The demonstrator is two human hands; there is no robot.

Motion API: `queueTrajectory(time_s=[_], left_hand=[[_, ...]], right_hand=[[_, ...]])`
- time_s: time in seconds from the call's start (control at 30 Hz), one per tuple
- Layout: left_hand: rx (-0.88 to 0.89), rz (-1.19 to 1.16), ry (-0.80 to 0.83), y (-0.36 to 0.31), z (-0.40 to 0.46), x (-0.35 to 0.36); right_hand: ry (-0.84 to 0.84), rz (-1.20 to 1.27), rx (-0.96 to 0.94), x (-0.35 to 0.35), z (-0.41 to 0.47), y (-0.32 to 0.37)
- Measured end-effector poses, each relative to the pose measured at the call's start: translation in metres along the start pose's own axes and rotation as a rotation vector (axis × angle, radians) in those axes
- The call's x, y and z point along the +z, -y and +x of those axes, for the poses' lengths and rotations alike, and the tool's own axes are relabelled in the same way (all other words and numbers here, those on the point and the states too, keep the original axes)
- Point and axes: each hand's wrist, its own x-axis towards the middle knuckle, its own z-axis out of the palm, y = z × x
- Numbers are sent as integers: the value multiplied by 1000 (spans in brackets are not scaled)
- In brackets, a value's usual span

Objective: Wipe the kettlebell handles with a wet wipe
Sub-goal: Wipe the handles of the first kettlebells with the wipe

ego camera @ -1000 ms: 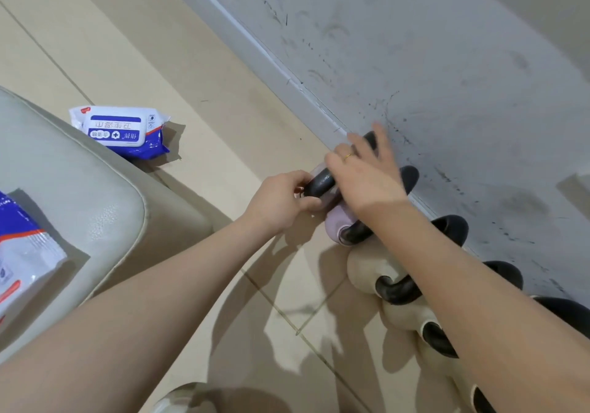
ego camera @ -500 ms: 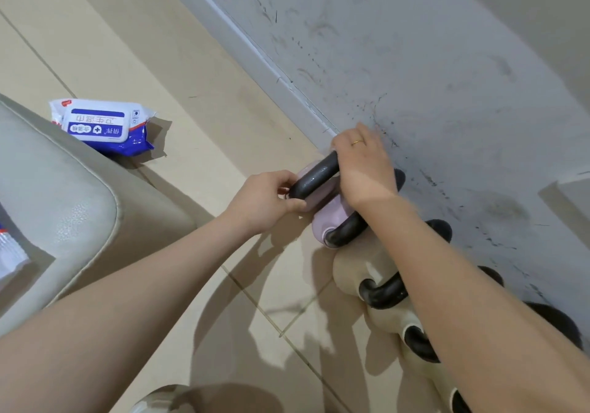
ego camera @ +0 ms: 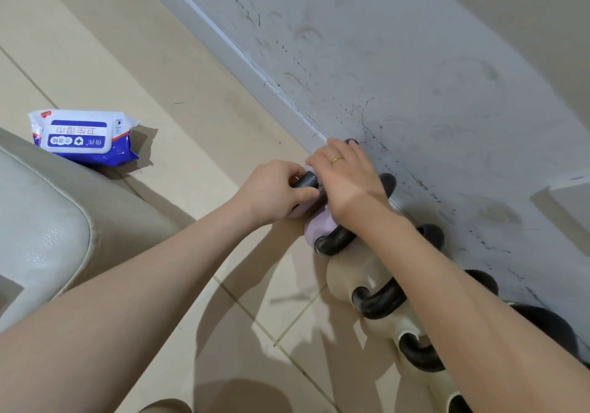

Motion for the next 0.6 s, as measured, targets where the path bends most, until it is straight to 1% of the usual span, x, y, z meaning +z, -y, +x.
queueTrajectory(time_s=[0.03, 0.13, 0.17, 0.23, 0.37, 0.5, 0.6], left_hand=[[6, 11, 11, 0, -2, 0], [24, 22, 43, 2, -10, 1], [34, 30, 44, 4, -14, 2], [46, 26, 41, 10, -22, 1], [58, 39, 63, 27, -39, -2], [66, 25, 50, 38, -47, -2], [49, -52, 42, 45, -46, -4]], right_hand=[[-8, 30, 36, -3, 1, -6], [-72, 249, 284, -10, 5, -17], [-63, 289, 346, -11, 5, -15], [-25, 299, 400, -11, 0, -6], [29, 364, 341, -13, -7, 5], [37, 445, 409, -19, -3, 8], [-41, 421, 300, -11, -13, 31]])
